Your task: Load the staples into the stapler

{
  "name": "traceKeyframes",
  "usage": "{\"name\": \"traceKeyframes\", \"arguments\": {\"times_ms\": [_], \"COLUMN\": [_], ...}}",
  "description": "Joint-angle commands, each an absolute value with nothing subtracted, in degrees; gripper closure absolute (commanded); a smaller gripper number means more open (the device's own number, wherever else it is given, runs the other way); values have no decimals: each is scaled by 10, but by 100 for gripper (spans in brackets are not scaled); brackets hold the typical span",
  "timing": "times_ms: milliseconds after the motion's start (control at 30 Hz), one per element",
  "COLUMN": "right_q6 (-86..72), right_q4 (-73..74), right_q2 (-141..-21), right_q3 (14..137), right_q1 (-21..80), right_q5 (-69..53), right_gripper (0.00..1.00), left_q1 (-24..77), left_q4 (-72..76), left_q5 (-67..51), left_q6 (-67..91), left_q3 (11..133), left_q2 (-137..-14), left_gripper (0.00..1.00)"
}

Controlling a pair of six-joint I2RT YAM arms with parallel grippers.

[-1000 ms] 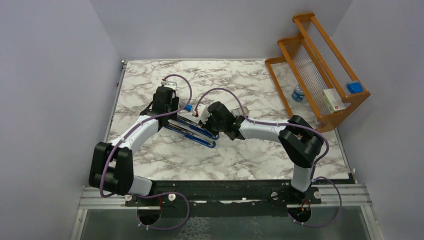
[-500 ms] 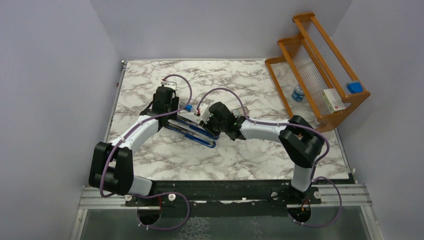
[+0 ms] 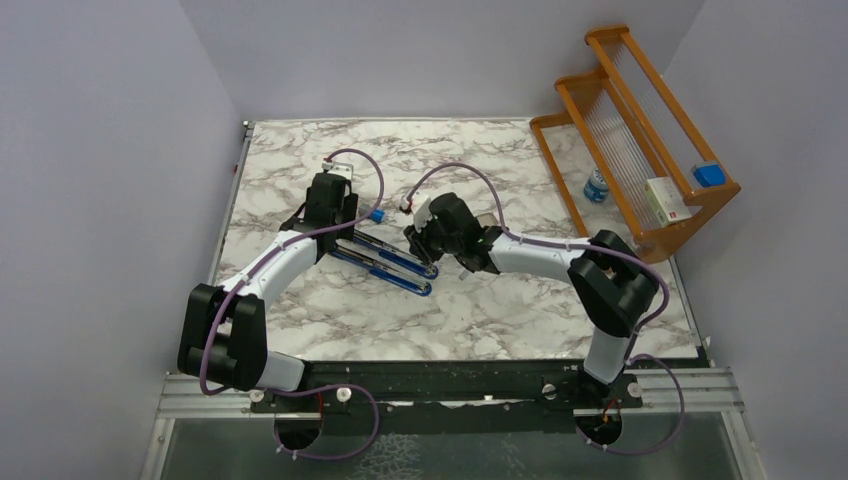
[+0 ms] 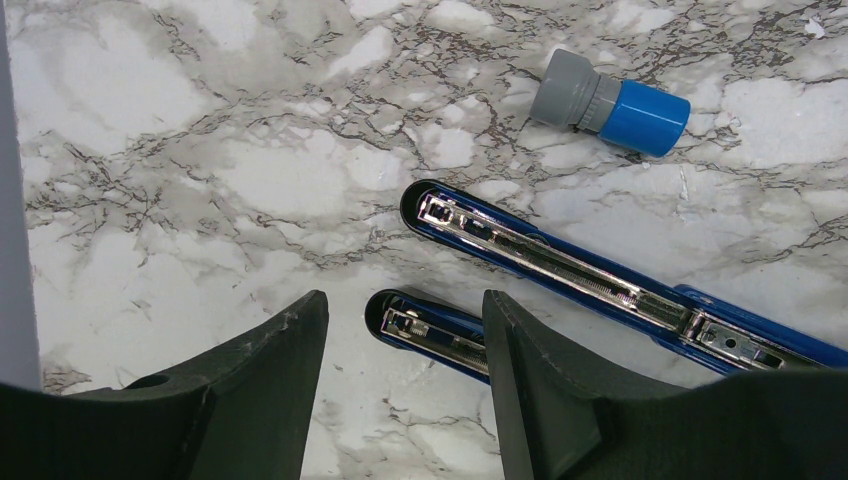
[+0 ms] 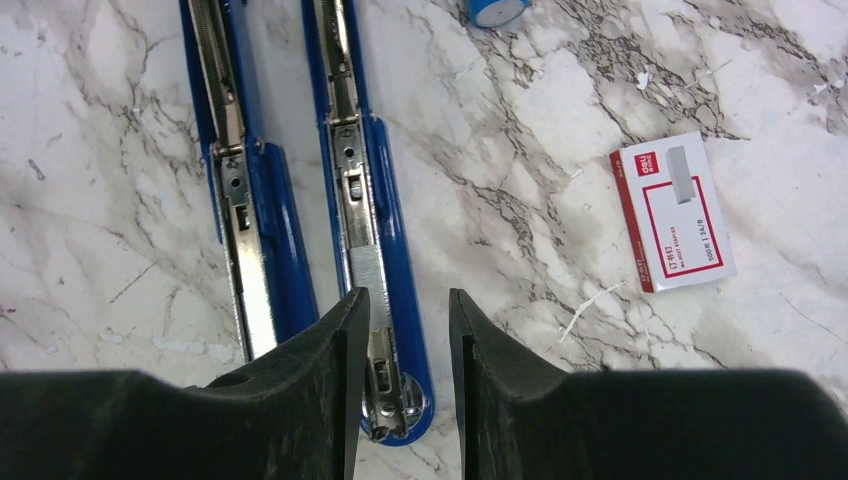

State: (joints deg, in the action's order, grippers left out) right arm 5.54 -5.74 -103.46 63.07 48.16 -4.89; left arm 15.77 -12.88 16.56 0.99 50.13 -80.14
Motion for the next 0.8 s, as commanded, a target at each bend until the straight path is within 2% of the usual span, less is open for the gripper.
{"name": "traceKeyframes", "arguments": {"times_ms": [0, 767], "right_q6": [26, 34], "right_q4": [-83, -65], "right_q2": [-1064, -1131], "right_q3": [657, 700], "right_q1": [468, 466], "right_q5": [-88, -115], "right_gripper": [62, 61], "left_q1": [159, 159], "left_q4": [-118, -117], "left_q5": [171, 171], "left_q6": [7, 6], "left_q3": [512, 511], "left_q2": [-789, -789], "left_gripper": [39, 39]}}
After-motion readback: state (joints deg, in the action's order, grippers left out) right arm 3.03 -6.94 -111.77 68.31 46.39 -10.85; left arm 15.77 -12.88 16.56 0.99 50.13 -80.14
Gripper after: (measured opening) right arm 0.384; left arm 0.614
